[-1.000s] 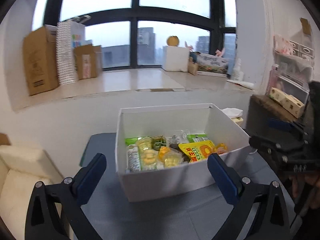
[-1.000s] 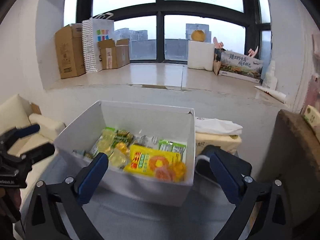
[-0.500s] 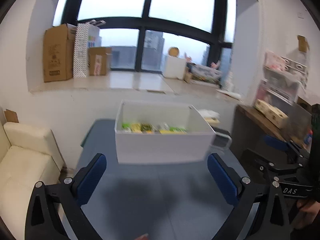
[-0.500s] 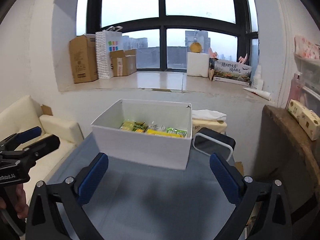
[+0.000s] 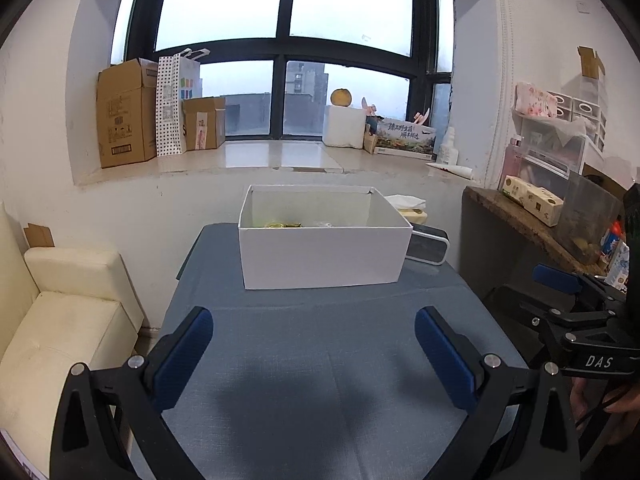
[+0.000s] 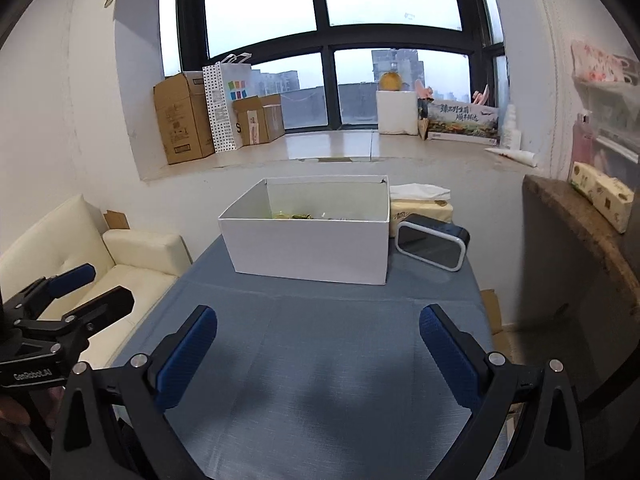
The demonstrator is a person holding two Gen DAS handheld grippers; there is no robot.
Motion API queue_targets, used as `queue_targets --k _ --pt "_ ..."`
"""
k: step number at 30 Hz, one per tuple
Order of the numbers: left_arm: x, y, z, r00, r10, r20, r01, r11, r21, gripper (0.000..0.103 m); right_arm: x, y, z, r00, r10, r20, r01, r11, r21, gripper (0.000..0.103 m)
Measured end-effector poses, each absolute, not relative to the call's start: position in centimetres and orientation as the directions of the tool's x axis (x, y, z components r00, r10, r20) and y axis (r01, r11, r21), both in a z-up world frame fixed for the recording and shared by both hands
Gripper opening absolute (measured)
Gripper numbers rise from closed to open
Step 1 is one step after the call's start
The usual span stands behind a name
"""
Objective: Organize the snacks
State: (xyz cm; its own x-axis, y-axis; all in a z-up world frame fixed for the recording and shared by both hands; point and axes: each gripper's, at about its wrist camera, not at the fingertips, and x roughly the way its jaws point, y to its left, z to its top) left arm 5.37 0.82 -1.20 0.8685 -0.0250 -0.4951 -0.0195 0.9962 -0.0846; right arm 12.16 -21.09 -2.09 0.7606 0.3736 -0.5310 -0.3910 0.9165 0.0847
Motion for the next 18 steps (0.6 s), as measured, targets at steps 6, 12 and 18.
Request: queue_targets --k 6,12,18 --pt "5.22 0.46 -0.95 0.867 -0.027 -0.497 -0.015 0.997 -0.079 0.103 11.9 -21.36 -1.83 0.768 0.377 -0.519 -0.388 0.917 0.092 0.103" --pt "5.23 0.27 -0.85 0.869 -0.021 -0.494 -0.018 0.997 -0.073 0.103 11.69 -21.53 -1.57 0.772 0.374 -0.514 -0.385 0.918 0.09 0.103" --pt "5.21 0.32 -0.78 0.868 -0.024 -0.495 -0.017 0.997 -0.077 0.103 11.52 -21.36 -1.44 0.769 0.378 -0.516 -0.392 0.916 0.086 0.103"
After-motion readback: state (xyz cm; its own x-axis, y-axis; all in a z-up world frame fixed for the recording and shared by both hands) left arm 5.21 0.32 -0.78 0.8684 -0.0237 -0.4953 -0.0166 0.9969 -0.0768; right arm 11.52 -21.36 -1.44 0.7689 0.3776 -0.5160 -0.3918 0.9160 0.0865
